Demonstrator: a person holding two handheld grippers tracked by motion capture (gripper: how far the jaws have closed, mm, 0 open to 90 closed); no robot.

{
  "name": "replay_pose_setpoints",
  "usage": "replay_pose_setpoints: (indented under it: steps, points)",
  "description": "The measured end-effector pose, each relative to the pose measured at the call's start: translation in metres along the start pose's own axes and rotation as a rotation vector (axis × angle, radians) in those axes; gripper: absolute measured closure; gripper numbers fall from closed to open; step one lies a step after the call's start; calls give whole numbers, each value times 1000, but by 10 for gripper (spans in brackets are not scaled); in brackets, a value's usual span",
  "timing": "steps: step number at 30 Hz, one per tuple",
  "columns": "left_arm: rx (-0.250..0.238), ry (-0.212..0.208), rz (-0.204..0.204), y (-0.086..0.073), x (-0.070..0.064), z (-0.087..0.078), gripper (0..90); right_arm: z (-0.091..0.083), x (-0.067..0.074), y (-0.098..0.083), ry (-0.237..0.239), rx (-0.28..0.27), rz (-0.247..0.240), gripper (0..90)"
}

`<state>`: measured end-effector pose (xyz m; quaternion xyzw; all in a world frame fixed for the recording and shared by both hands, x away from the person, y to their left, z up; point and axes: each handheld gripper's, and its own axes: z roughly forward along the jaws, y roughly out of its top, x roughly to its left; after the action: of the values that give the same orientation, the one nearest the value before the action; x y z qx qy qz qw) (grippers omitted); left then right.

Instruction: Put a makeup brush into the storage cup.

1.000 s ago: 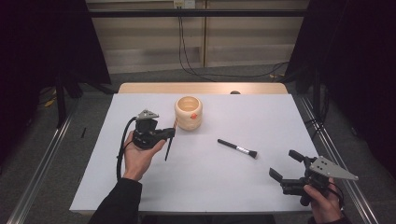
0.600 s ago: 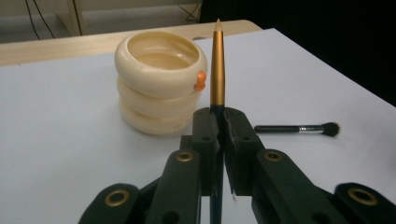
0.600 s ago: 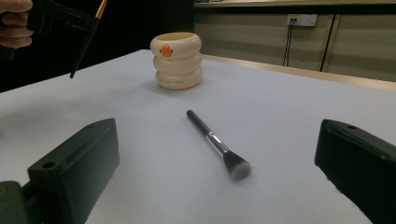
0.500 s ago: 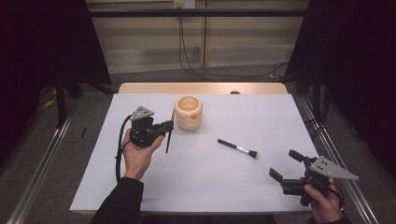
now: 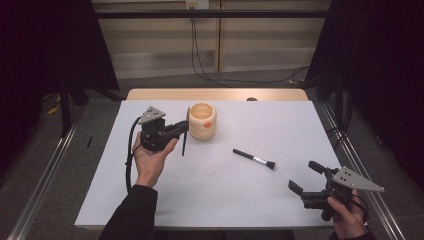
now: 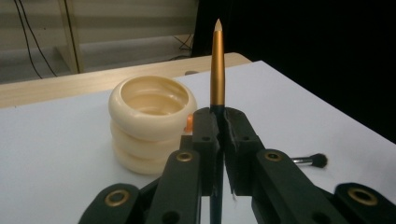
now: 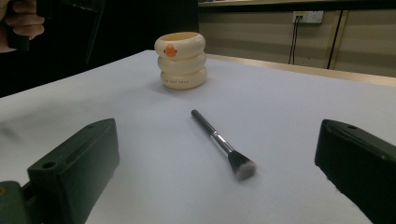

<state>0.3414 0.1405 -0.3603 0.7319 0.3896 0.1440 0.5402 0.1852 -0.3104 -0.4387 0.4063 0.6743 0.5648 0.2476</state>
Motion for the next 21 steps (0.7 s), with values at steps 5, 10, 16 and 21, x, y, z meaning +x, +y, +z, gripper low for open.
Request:
replay_pose_setpoints:
  steps: [5,10,16,21]
  points:
    - [-27,4,9,2,1,3,840,0,-1,0,-6,-4,-9,0]
    - [-71,13,-14,4,3,8,840,0,0,0,-2,0,-14,0]
    - [-92,26,4,8,1,10,840,0,0,0,-5,-4,-16,0]
    - [-107,23,16,16,3,16,840,0,0,0,-4,-2,-17,0]
